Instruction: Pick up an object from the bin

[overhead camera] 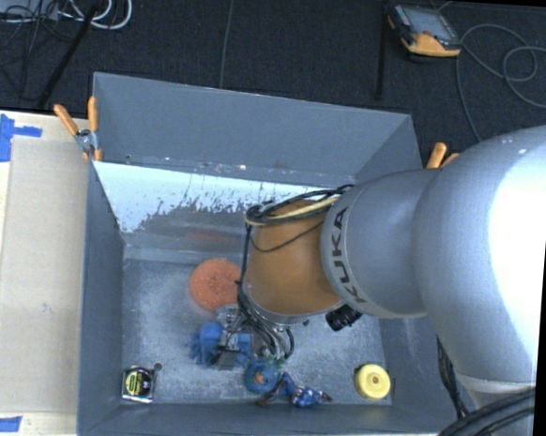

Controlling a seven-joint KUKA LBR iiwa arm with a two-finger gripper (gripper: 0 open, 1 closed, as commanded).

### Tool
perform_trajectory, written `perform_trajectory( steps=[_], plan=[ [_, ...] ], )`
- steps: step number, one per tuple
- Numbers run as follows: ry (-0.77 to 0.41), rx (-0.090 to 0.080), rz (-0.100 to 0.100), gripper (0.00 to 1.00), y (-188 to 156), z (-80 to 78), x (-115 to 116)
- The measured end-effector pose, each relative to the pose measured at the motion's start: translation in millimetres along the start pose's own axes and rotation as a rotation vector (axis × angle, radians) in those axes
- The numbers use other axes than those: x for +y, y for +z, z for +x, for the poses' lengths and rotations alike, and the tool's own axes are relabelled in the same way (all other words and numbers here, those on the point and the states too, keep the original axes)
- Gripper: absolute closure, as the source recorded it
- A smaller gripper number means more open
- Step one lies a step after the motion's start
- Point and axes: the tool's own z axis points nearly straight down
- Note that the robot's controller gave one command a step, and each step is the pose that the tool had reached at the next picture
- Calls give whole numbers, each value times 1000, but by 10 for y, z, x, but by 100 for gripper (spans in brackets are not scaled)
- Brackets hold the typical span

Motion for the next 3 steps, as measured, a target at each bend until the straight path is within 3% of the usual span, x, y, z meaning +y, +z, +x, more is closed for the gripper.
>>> perform_trajectory(
  steps=[1,2,3],
  plan=[
    [0,0,0,100,0,0,-1],
    [2,11,1,100,-426,-201,-134],
    [5,-9,0,100,-670,-199,-139]
  ],
)
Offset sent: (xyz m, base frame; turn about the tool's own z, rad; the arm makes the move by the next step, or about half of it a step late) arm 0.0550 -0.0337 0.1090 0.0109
